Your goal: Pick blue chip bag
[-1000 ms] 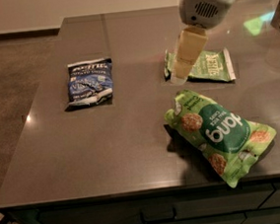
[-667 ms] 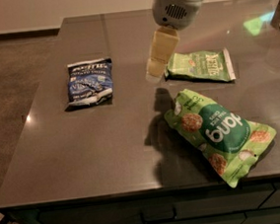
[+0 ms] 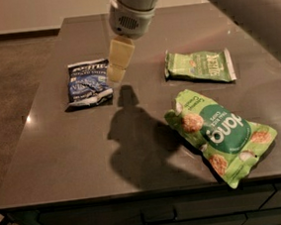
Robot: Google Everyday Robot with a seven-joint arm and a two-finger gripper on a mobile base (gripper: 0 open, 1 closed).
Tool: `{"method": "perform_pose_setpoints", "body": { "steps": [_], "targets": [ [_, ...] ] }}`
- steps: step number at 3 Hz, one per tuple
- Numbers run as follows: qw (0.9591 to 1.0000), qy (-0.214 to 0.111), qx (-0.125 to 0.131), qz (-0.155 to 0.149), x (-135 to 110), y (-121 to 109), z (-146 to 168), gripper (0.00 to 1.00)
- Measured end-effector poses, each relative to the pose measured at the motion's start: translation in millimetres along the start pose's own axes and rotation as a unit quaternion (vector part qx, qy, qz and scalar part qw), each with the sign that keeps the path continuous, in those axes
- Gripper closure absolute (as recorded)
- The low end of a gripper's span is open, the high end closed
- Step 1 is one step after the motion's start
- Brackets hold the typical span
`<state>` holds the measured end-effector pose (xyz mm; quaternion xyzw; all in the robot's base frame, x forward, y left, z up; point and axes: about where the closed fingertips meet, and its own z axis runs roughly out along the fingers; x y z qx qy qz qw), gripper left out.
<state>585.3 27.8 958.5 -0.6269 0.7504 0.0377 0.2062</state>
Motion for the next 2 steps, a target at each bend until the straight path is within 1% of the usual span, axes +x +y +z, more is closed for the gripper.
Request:
{"method": "perform_pose_setpoints", "body": {
  "steps": [1,2],
  "targets": [
    [0.9997,-0.014,-0.021,0.009,-30,-4,26,0.0],
    [0.9983,-0.014,-0.047,0.033,-53,-9,58,0.0]
  ]
}}
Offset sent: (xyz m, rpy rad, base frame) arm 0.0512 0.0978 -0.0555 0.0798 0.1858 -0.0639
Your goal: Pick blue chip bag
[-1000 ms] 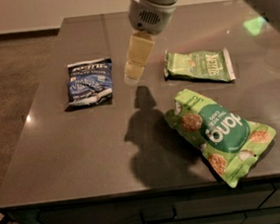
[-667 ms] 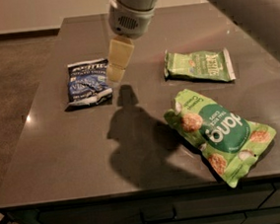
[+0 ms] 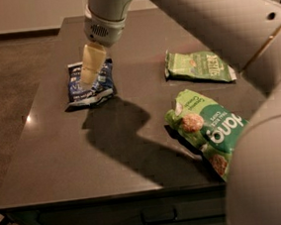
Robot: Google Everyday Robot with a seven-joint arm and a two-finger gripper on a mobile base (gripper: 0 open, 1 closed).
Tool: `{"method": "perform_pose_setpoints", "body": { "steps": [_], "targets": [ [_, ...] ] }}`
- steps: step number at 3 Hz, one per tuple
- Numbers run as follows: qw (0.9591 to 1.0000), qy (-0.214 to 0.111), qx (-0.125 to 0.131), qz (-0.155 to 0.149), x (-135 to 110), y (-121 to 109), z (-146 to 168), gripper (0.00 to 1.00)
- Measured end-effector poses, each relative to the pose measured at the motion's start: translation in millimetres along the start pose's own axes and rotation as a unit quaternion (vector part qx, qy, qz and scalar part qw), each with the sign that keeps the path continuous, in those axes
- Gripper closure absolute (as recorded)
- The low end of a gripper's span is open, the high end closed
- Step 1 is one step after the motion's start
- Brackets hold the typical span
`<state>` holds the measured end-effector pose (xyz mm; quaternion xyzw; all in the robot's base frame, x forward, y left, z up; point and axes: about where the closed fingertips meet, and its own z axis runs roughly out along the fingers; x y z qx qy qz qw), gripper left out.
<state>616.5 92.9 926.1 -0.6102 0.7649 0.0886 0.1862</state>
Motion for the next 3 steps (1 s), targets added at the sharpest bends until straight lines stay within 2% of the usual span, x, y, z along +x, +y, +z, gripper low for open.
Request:
{"method": "perform_pose_setpoints", "body": {
  "steps": [1,3],
  "targets": [
    [0.9996,0.012,-0.018,0.019,-14,-2,32,0.0],
    [0.9952,0.049,-0.024,0.081,-6,-13,83,0.0]
  ]
}}
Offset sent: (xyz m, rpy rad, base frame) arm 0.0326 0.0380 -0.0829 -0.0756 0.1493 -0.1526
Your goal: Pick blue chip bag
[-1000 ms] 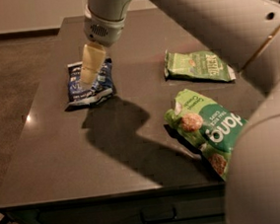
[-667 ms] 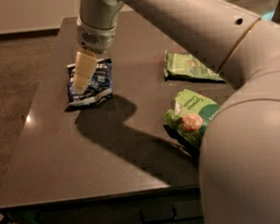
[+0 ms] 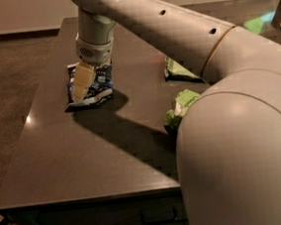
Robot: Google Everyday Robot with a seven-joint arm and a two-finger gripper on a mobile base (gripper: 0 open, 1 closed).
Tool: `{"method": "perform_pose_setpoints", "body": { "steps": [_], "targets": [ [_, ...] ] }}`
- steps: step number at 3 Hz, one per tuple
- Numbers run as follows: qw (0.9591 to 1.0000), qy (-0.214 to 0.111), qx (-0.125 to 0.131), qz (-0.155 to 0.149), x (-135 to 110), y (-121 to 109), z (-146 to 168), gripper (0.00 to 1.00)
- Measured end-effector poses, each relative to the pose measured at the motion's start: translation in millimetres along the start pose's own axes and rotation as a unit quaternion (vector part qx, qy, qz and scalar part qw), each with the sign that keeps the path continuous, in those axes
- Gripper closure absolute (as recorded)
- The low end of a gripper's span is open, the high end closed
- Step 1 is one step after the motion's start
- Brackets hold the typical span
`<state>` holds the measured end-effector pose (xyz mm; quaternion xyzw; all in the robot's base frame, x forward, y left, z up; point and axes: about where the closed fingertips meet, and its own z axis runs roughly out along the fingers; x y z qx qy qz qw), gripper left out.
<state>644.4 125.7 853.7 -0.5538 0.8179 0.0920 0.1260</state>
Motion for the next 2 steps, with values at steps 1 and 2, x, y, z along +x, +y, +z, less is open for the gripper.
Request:
{"method": "perform_pose_setpoints", "body": {
  "steps": [1,2],
  "targets": [
    [0.9996,-0.004,0.01,0.027,-2.8,-7.0,8.7,0.0],
    [0.9984,-0.01,0.029,0.047,-6.7,-15.6,10.6,0.0]
  ]
}}
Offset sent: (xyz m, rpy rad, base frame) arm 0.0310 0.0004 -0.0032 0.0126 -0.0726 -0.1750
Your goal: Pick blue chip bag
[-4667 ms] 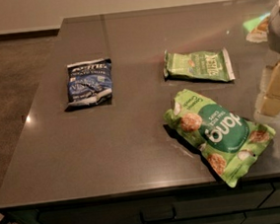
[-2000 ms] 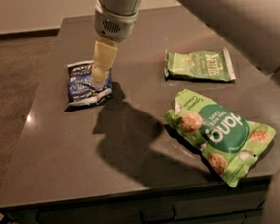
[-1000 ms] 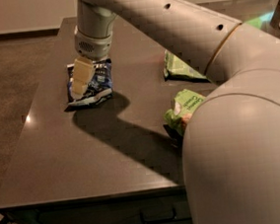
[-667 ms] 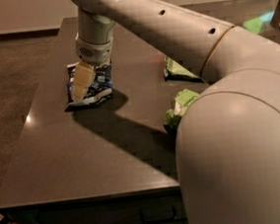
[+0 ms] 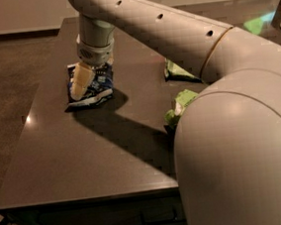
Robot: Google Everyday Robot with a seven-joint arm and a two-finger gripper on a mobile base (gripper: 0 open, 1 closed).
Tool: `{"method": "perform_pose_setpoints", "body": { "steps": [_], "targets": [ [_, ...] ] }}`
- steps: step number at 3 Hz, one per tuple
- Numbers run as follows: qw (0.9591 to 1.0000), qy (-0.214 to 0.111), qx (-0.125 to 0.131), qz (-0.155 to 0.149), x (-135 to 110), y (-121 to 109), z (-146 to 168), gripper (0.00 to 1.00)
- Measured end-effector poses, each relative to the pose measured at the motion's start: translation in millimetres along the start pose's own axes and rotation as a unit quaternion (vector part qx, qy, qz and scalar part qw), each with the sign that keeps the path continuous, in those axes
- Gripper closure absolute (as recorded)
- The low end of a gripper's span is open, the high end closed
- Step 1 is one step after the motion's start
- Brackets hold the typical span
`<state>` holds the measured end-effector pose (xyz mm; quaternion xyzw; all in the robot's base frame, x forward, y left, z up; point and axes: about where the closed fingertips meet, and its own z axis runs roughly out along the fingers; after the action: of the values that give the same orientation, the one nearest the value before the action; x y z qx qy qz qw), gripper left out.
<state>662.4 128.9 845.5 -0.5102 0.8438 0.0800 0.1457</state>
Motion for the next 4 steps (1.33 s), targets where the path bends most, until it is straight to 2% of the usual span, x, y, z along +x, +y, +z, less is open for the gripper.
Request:
{"method": "perform_pose_setpoints", "body": {
  "steps": [1,3,4],
  "targets": [
    [0.9999,0.0,0.007,0.008,-4,-3,3,0.17],
    [1.0,0.004,0.002,0.005,-3,-5,-1,0.63],
    [1.0,-0.003,0.0,-0.002,0,-13,-19,0.86]
  ]
}}
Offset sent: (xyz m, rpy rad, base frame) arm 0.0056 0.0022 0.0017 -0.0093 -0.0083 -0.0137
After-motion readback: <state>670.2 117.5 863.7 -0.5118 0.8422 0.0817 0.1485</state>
